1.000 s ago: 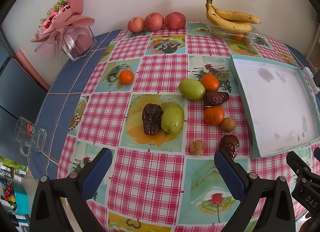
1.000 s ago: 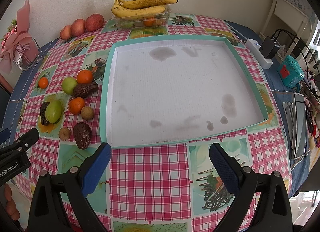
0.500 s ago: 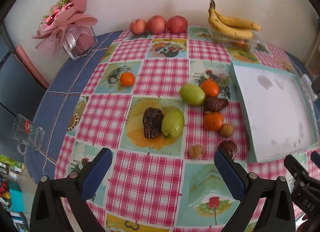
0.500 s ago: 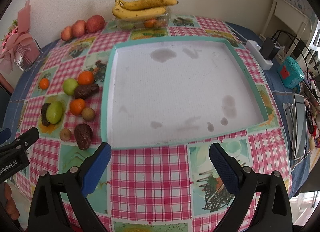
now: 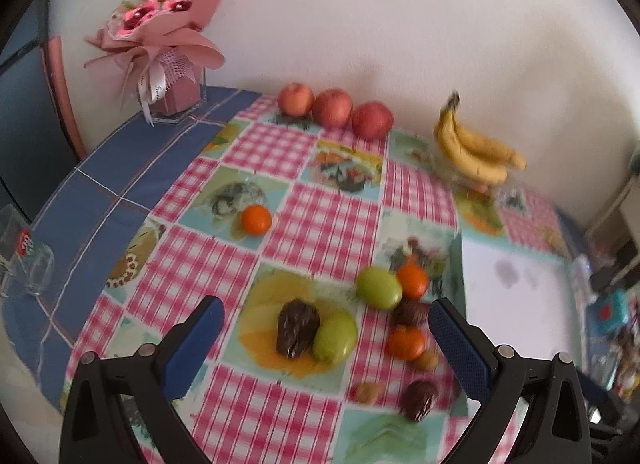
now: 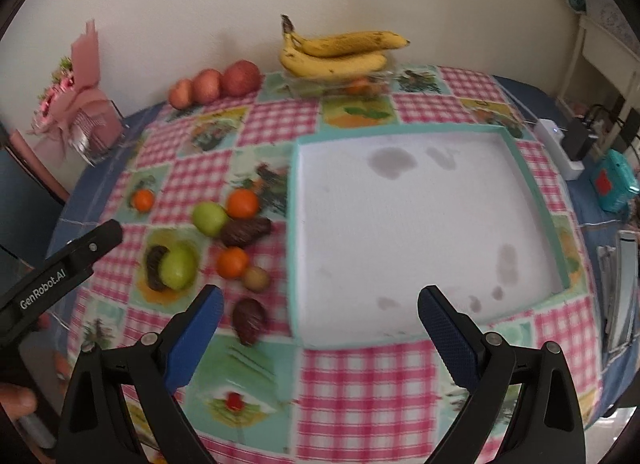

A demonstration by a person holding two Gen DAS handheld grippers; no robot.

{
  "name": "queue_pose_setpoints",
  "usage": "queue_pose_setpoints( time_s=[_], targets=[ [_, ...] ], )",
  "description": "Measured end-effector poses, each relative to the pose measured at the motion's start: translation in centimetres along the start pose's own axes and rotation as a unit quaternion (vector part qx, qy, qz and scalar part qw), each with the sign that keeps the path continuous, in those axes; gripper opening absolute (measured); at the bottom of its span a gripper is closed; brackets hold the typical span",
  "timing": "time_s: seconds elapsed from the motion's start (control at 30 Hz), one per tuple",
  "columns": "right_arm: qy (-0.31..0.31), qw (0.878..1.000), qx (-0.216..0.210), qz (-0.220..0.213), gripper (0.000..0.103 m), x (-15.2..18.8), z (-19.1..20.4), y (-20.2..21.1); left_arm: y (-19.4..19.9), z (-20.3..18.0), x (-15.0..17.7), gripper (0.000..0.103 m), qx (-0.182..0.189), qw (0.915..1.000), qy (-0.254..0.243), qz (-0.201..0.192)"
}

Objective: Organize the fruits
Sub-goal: 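Grasp a dark date with the right tool while the left tool grasps another date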

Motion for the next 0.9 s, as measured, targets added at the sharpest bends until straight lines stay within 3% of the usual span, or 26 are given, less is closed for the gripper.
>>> queue_pose_setpoints(
  time_s=[0.1,0.17,0.3,0.5,0.7,0.83,0.9],
  targets=[
    [0.000,1.000,-0.013,0.001,0.093,-1.0,1.5,-0.3,0.1,0.9,-1.1,0.103,-0.032,0.9993,-0.013,-0.013],
    [0.000,1.000,-0.016,0.007,0.084,-1.4,2.0,-0.8,-0.2,1.6,-1.5,0.103,-0.033,0.9994,0.000,-0.005],
    [-0.005,0.999,-0.029,0.018,0.078,-2.1,2.9,-2.2,-1.4,3.3,-1.6,0.103,-0.024,0.9985,0.042,0.027],
    [0.001,0.999,-0.034,0.033,0.063,-2.9,4.0,-3.7,-3.3,2.7,-0.9,0.101,-0.022,0.9974,0.029,0.061],
    [0.014,0.996,-0.044,0.073,0.052,-1.0,5.2,-5.8,-5.9,2.6,0.9,0.087,-0.009,0.9930,0.037,0.112],
    [0.017,0.994,-0.041,0.104,0.051,0.8,5.2,-7.5,-7.7,3.7,2.2,0.083,-0.009,0.9880,0.065,0.140],
    [0.018,0.992,-0.040,0.122,0.050,1.8,5.4,-8.4,-8.3,4.0,2.6,0.076,-0.007,0.9860,0.076,0.148]
  ],
)
Point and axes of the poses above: each gripper's, at about its wrist camera, not at the fingertips, and y roughly against the way its jaws point, z to its left, x to its underside, the point moved 10 cm from there along -y, roughly the way its jaws point, and after that the axes turned 7 degrees about z, right-handed, at the moved point
